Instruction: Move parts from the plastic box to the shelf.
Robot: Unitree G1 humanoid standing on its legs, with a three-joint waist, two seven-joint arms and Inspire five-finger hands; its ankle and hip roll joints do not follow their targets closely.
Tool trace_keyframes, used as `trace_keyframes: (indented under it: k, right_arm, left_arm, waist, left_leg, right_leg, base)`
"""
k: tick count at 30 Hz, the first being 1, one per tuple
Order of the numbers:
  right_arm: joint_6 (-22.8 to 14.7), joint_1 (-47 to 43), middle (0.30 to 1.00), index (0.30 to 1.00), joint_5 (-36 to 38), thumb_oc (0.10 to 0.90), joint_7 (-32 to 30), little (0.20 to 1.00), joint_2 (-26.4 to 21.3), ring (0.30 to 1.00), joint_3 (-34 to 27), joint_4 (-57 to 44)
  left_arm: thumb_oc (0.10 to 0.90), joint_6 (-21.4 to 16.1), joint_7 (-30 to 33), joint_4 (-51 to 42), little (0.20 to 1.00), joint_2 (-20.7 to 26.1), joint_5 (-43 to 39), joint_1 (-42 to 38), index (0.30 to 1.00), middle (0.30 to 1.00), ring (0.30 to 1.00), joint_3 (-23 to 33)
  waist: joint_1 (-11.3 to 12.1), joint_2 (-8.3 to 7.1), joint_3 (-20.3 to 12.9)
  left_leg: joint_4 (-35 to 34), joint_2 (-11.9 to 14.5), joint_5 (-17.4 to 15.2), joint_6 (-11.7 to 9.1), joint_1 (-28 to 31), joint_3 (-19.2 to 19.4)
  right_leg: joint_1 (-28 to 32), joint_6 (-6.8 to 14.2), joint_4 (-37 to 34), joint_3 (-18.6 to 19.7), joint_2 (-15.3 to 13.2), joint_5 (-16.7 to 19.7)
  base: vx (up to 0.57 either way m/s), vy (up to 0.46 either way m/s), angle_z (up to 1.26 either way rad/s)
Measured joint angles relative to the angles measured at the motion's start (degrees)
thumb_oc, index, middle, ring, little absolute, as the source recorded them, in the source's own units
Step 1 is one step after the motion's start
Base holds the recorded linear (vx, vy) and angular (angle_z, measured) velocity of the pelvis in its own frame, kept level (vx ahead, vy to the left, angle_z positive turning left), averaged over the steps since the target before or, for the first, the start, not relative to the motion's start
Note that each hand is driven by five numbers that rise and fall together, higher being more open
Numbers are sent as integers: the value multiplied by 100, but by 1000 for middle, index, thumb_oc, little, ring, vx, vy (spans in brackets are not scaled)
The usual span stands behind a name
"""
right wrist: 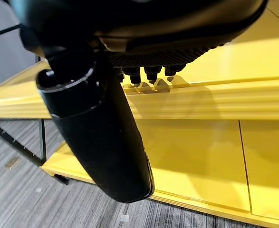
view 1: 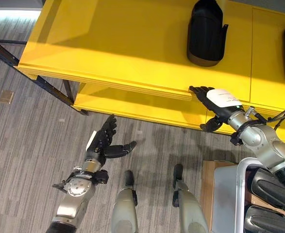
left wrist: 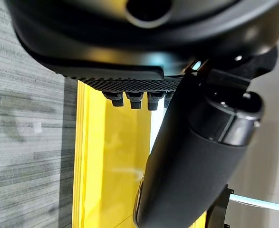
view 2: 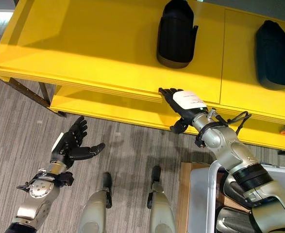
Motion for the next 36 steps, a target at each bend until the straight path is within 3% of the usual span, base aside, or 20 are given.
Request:
trace_keyframes:
  k: [3, 4, 8, 10, 13, 14, 16, 17, 21, 23, 30, 36]
  right_arm:
    - [-38, 678, 1000, 1000, 254, 900, -9, 1000, 19, 1000, -683, -526]
    - [-100, 1178, 1000, 1000, 511, 900, -35, 1000, 83, 1000, -1219, -934]
    - [-255, 1781, 1000, 1000, 1059, 900, -145, 1000, 341, 1000, -1918, -1478]
    - [-325, 2486, 1000, 1000, 1369, 900, -164, 1000, 804, 1000, -2472, -1805]
    - [-427, 3174, 1000, 1000, 1986, 900, -160, 1000, 1390, 1000, -2598, -1946]
    - [-441, 3520, 1000, 1000, 2331, 900, -159, 1000, 1875, 1000, -2704, -1956]
    - [-433, 3925, 1000, 1000, 2729, 900, -87, 1000, 2254, 1000, -2716, -1952]
    - [-417, 4272, 1000, 1000, 3158, 900, -22, 1000, 2686, 1000, -2698, -1922]
    - [-322, 4665, 1000, 1000, 3618, 900, 244, 1000, 2817, 1000, -2405, -1755]
    - [-323, 4663, 1000, 1000, 4166, 900, 316, 1000, 3112, 1000, -2202, -1273]
    - [-216, 4927, 1000, 1000, 4256, 900, 382, 1000, 3129, 1000, -1858, -636]
    - [-200, 4966, 1000, 1000, 4248, 900, 278, 1000, 3127, 1000, -1809, -532]
  left_arm:
    - [900, 0, 36, -13, 1000, -45, 130, -1, 1000, 1000, 1000, 52]
    - [900, 0, 35, -30, 1000, -56, 132, 32, 1000, 1000, 1000, 58]
    - [900, 3, 39, -54, 1000, -106, 133, 173, 1000, 1000, 1000, 166]
    - [900, 2, 2, -89, 1000, -292, 136, 221, 1000, 1000, 1000, 198]
    - [900, 0, -11, -121, 1000, -269, 136, 500, 1000, 1000, 1000, 237]
    - [900, 5, -14, -114, 1000, -270, 136, 620, 1000, 1000, 1000, 241]
    - [900, 7, -15, -99, 1000, -273, 135, 748, 1000, 1000, 1000, 245]
    - [900, 6, -20, -76, 1000, -285, 135, 884, 1000, 1000, 1000, 252]
    - [900, 4, -28, 1, 1000, -453, 135, 1154, 1000, 1000, 1000, 347]
    - [900, 4, -18, 101, 1000, -542, 138, 1274, 1000, 1000, 1000, 357]
    - [900, -4, -17, 252, 1000, -765, 153, 1372, 1000, 1000, 1000, 264]
    - [900, -4, -15, 369, 1000, -773, 216, 1312, 1000, 1000, 1000, 82]
  waist:
    - [-64, -1, 0]
    - [-55, -2, -1]
    - [-219, -53, -8]
    - [-196, -67, -18]
    - [-349, -194, -186]
    - [-365, -265, -298]
    - [-384, -298, -452]
    - [-397, -304, -617]
    - [-451, -248, -962]
    - [-509, -229, -1192]
    - [-533, 40, -1599]
    - [-544, 46, -1806]
  left_leg:
    - [0, 5, -7, -2, 10, -2]
    - [-10, 8, -9, 1, 27, -2]
    - [-30, 15, -16, 6, 126, 0]
    - [-103, 29, -23, -4, 319, -26]
    - [-174, 60, -60, -47, 462, -54]
    - [-263, 59, -34, -69, 545, -76]
    - [-349, 50, -28, -77, 635, -60]
    - [-484, 38, -2, -85, 769, -40]
    - [-862, -38, 104, -117, 1155, 93]
    - [-1159, -56, 225, -127, 1420, 167]
    - [-1861, -101, 458, -132, 2079, 361]
    - [-1935, -108, 471, -91, 2207, 395]
  right_leg:
    - [2, 5, 14, 5, 9, -16]
    - [17, 17, 20, 5, 12, -14]
    - [100, 25, 36, 1, 18, -12]
    - [301, 32, -2, -49, 24, -56]
    - [484, 41, -123, -108, 49, -158]
    - [585, 38, -203, -147, 56, -146]
    - [657, 37, -271, -151, 54, -144]
    - [772, -5, -369, -160, 54, -98]
    - [1028, 73, -586, -108, 11, -31]
    - [1165, 78, -685, -87, 24, -11]
    - [1545, 168, -958, 31, 43, 3]
    - [1617, 150, -967, 70, 48, -7]
  base:
    - [0, 0, 0]
    - [0, 0, 0]
    - [35, -5, 0]
    - [78, -9, 6]
    - [65, 9, 5]
    - [67, 33, 7]
    - [69, 53, 1]
    - [60, 61, -6]
    - [43, 62, -8]
    - [28, 56, -10]
    - [14, 39, -10]
    - [3, 52, -3]
